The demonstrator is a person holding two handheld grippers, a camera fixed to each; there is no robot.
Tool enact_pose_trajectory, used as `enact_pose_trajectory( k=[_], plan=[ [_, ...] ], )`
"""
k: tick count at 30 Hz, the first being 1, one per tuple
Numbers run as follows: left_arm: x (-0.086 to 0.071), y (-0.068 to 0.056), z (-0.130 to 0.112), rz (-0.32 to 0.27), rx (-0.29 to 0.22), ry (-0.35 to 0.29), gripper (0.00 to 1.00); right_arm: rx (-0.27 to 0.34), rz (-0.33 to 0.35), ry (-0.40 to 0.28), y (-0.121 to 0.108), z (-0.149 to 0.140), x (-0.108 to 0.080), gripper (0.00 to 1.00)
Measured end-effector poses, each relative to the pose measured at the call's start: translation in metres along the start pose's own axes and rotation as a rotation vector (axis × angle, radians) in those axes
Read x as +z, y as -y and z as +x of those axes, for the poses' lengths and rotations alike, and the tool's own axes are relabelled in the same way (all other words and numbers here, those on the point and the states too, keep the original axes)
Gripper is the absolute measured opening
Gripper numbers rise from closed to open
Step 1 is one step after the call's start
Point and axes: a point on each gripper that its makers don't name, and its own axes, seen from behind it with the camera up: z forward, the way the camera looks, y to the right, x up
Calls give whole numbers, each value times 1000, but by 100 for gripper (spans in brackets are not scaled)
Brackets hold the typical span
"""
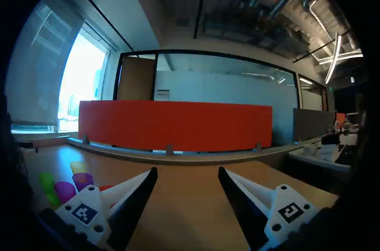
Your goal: Pour water
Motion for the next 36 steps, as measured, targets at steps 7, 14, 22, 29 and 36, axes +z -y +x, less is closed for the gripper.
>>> enact_pose_trajectory(
  k=[7,14,22,29,36],
  plan=[
    [0,0,0,0,0,0,91,23,-4,8,-6,-17,0,99],
    [0,1,0,0,0,0,91,32,-19,13,-14,-30,2,99],
    [0,0,0,0,0,0,91,51,-12,26,-17,-44,3,99],
    [0,0,0,0,0,0,91,66,-13,37,-20,-51,4,99],
    [0,0,0,0,0,0,91,60,-4,48,-18,-55,3,99]
  ],
)
